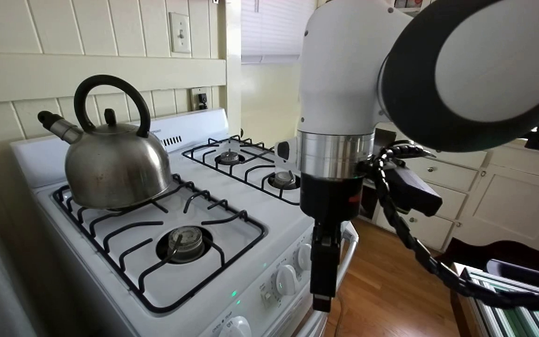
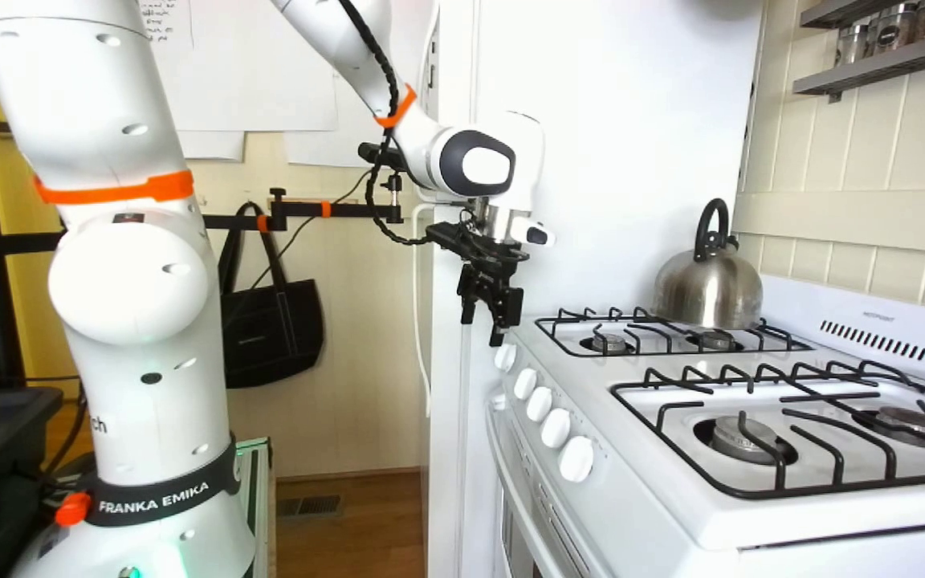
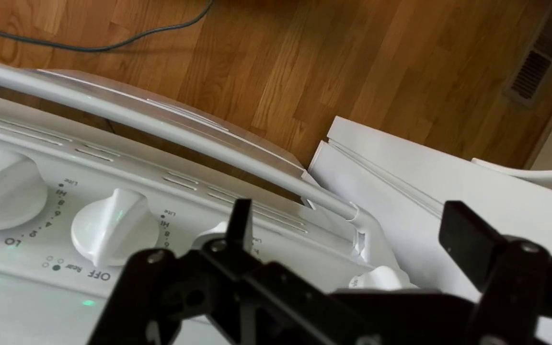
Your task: Turn the stove's second-last knob to the left
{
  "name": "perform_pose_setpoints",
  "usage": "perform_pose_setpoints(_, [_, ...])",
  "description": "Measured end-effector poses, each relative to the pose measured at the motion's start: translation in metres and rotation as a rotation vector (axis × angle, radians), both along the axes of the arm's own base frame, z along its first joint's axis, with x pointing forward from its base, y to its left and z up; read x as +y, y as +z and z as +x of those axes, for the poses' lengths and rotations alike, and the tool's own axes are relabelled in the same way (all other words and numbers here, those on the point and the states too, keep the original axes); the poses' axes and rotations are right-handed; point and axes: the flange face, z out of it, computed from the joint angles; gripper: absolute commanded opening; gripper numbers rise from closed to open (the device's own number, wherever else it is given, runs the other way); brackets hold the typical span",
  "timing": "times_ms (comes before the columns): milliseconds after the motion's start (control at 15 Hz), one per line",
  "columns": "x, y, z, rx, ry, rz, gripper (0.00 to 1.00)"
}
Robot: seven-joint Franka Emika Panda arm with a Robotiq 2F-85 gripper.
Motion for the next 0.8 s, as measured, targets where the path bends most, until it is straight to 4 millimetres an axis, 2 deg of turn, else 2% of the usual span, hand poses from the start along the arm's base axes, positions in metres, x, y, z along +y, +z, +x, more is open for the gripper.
perform_pose_setpoints(267, [-0.021, -0.007, 0.003, 0.016, -0.132, -0.008, 1.00])
perform_pose_setpoints(533, [-0.043, -0.023, 0.009, 0.024, -0.246, -0.011, 1.00])
perform_pose_setpoints(800, [-0.045, -0.025, 0.011, 0.026, -0.247, -0.012, 1.00])
